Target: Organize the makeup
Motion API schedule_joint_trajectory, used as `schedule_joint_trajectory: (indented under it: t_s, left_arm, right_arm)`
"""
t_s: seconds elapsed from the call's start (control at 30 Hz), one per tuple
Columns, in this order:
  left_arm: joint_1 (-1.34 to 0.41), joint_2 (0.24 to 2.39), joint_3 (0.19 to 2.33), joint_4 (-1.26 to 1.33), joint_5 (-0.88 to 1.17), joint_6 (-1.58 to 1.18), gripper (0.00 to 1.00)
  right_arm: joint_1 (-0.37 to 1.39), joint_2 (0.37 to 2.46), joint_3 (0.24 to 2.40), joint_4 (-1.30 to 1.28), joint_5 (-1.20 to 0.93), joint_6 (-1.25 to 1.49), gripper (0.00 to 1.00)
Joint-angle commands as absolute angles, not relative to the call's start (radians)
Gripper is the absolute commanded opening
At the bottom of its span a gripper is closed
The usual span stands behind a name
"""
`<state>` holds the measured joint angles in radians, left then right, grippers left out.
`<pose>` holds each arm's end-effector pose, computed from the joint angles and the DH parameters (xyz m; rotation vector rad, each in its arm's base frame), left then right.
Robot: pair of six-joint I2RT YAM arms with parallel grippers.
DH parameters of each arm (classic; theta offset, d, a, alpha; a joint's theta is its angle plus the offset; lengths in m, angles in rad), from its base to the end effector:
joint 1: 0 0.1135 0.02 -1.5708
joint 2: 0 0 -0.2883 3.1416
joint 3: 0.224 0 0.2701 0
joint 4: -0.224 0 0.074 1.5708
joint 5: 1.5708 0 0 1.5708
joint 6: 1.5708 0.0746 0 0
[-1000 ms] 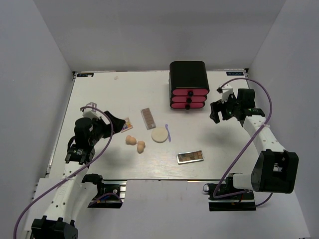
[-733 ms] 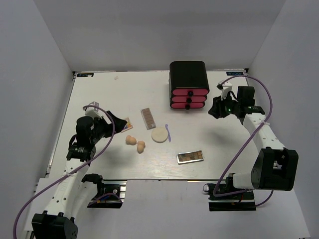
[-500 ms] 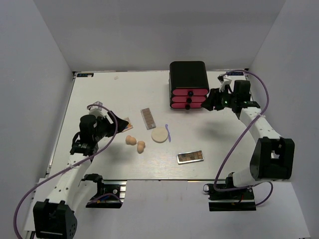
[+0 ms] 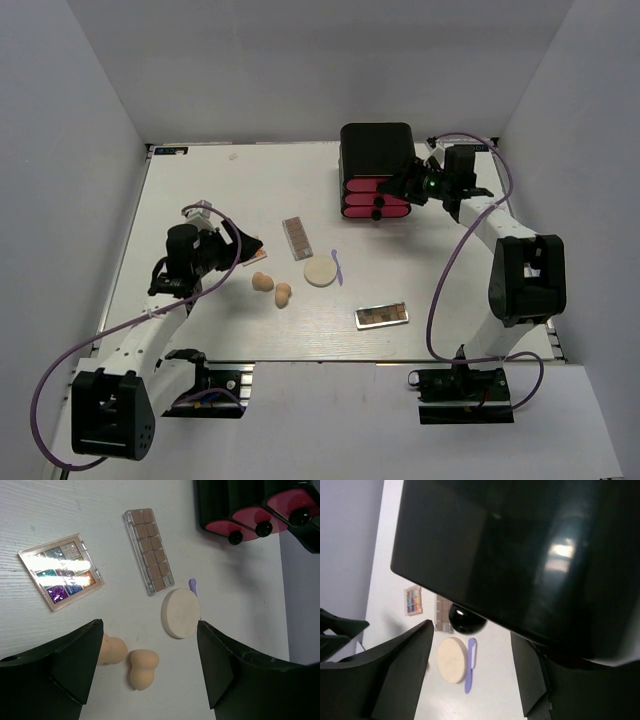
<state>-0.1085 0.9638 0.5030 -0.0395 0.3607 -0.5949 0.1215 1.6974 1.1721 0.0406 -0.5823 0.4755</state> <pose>0.2400 -0.0526 0.2180 -0.2884 2.1158 -0.7971 0.4268 0.0934 0.2558 -0.0041 2.1075 0.9621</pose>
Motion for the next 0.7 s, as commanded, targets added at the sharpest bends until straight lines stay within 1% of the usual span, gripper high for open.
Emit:
schedule_joint_trajectory:
  t_s: [0.0, 0.1, 0.17, 0.27, 0.3, 0.37, 0.4, 0.5, 0.67]
  left_arm:
    - [-0.112, 0.983, 0.512, 0.021, 0.388, -0.586, 0.85]
    - [-0.112, 1.011, 0.514, 0.049, 0.397, -0.591, 0.85]
    - [-0.112, 1.025, 0.515, 0.063, 0.403, -0.595, 0.85]
    - [-0.112, 1.051, 0.518, 0.084, 0.414, -0.603, 0.85]
    - [-0.112, 1.057, 0.518, 0.090, 0.417, -0.604, 0.85]
    - [-0.112, 1.065, 0.515, 0.104, 0.417, -0.614, 0.84]
    - [-0.121, 1.068, 0.514, 0.112, 0.416, -0.618, 0.84]
    - [-0.121, 1.091, 0.509, 0.153, 0.413, -0.649, 0.81]
    - [-0.132, 1.198, 0.538, 0.219, 0.425, -0.686, 0.76]
  right_arm:
    - [0.143, 1.709, 1.235, 0.115, -0.545, 0.569, 0.69]
    - [0.163, 1.723, 1.241, 0.117, -0.497, 0.600, 0.68]
    - [0.175, 1.732, 1.241, 0.118, -0.476, 0.612, 0.65]
    - [0.184, 1.730, 1.235, 0.124, -0.448, 0.621, 0.54]
    - [0.184, 1.727, 1.232, 0.126, -0.442, 0.623, 0.47]
    - [0.186, 1.718, 1.224, 0.126, -0.433, 0.623, 0.39]
    - [0.186, 1.715, 1.213, 0.123, -0.425, 0.621, 0.32]
    - [0.189, 1.695, 1.184, 0.120, -0.420, 0.612, 0.26]
    - [0.186, 1.634, 1.115, 0.100, -0.420, 0.609, 0.22]
